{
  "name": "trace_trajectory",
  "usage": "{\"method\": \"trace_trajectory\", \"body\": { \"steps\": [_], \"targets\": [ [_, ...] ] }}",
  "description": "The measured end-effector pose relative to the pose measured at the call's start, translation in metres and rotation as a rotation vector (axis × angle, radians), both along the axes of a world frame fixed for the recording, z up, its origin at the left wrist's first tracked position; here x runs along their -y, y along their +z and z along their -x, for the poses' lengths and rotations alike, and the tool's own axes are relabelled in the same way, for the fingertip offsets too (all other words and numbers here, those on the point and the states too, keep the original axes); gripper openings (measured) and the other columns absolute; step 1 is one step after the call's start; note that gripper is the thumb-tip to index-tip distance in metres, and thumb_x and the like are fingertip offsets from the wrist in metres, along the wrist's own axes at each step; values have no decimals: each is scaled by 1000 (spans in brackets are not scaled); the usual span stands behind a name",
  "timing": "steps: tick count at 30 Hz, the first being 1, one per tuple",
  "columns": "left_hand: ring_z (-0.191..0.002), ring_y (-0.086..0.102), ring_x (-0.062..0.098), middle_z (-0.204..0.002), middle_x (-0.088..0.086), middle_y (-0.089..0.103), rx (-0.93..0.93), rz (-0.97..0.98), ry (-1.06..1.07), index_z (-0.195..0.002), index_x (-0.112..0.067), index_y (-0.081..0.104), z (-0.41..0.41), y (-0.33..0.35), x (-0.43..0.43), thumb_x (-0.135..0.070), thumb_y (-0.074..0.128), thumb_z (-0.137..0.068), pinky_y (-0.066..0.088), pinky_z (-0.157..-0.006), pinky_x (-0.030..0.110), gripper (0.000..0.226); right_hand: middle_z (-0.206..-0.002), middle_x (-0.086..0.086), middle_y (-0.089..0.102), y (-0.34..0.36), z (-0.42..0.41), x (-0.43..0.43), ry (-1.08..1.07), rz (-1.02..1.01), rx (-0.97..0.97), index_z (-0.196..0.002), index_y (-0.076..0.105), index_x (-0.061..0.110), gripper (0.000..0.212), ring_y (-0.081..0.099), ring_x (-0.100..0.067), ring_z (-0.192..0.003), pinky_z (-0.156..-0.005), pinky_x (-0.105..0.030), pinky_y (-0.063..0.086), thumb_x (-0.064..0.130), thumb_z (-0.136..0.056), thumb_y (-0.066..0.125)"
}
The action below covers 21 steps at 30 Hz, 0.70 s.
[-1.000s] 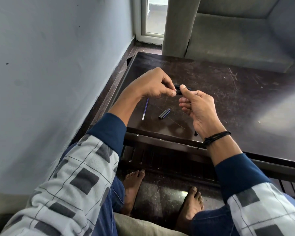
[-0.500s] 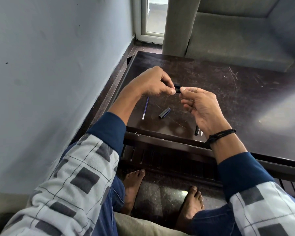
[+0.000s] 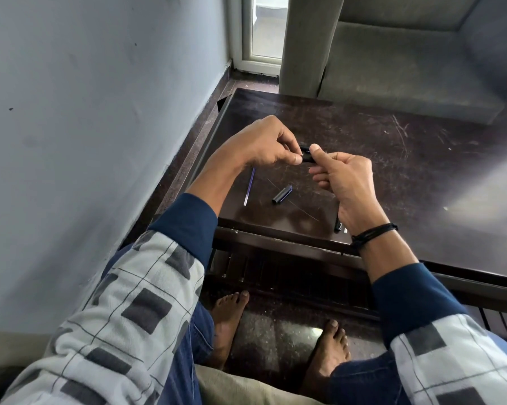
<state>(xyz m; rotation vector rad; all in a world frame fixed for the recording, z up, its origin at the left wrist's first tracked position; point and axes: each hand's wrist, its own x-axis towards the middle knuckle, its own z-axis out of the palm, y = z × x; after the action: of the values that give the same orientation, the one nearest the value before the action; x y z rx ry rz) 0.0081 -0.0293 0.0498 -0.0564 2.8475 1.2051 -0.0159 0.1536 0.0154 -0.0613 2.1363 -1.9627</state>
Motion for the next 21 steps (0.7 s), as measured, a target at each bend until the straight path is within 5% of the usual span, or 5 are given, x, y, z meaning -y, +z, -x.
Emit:
{"method": "trace_trajectory", "body": {
  "steps": [4,10,21],
  "targets": [
    [-65,62,4,-76,-1,75,0,13,-7,-93,-22,82,0,0,0,-23,82,-83,47,-65,19,11,-82,-7,78,1,-1,-1,74,28,-6,-95,78,10,20,66,-9,-70,-66,-19,54,29,-88,81],
    [-59,57,-5,-74,-8,72,-3,37,-12,-94,-24,81,0,-1,-3,-26,80,-84,42,-64,16,11,-76,-6,75,0,-2,1,62,-7,-43,-87,77,6,17,63,-9,-67,-61,-18,52,23,-89,80],
    [-69,62,1,-80,-4,74,1,18,-27,-95,-25,80,-1,1,-5,-26,80,-84,49,-72,22,11,-58,3,68,-2,0,1,10,-59,-12,-80,75,7,41,58,-4,-53,-55,-17,49,47,-90,75]
  ]
}}
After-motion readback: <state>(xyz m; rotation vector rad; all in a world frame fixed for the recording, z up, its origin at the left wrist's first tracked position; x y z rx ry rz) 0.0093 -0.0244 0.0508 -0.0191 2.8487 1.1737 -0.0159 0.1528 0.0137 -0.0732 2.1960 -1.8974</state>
